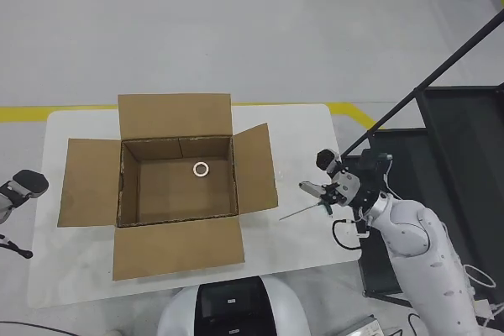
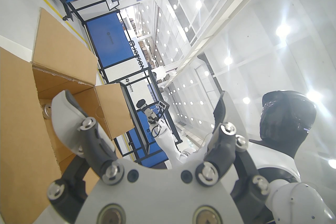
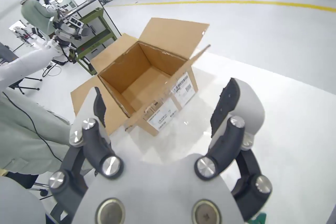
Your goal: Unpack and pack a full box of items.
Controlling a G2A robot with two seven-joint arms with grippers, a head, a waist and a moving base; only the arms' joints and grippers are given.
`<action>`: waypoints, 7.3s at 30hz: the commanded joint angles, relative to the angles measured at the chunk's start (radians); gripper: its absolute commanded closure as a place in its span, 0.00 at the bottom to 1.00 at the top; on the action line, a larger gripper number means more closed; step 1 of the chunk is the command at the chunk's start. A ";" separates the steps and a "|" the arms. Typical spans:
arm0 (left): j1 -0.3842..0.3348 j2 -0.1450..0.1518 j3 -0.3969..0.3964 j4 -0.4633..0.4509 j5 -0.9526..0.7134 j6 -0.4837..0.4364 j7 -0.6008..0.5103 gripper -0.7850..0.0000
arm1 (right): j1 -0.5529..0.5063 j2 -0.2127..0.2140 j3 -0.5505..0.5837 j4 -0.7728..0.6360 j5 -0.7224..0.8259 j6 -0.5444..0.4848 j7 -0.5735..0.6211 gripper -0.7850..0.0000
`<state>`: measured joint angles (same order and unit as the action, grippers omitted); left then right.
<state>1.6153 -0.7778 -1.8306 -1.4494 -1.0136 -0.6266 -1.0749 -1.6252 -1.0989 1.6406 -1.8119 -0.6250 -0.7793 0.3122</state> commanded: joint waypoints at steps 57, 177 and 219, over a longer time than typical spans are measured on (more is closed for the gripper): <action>0.000 0.000 0.000 0.000 0.000 0.000 0.000 0.00 | -0.028 -0.004 0.005 0.022 -0.050 0.051 -0.080 0.00; 0.000 0.000 0.000 0.000 0.000 0.000 0.000 0.00 | 0.084 0.055 -0.062 0.402 -0.413 0.169 0.003 1.00; 0.000 0.000 0.000 0.000 0.000 0.000 0.000 0.00 | 0.187 0.028 -0.333 -0.025 -0.002 0.278 0.020 1.00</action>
<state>1.6153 -0.7778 -1.8306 -1.4494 -1.0136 -0.6266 -1.0749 -1.4471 -1.0682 1.3228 -1.8472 -0.6481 -0.5136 0.3568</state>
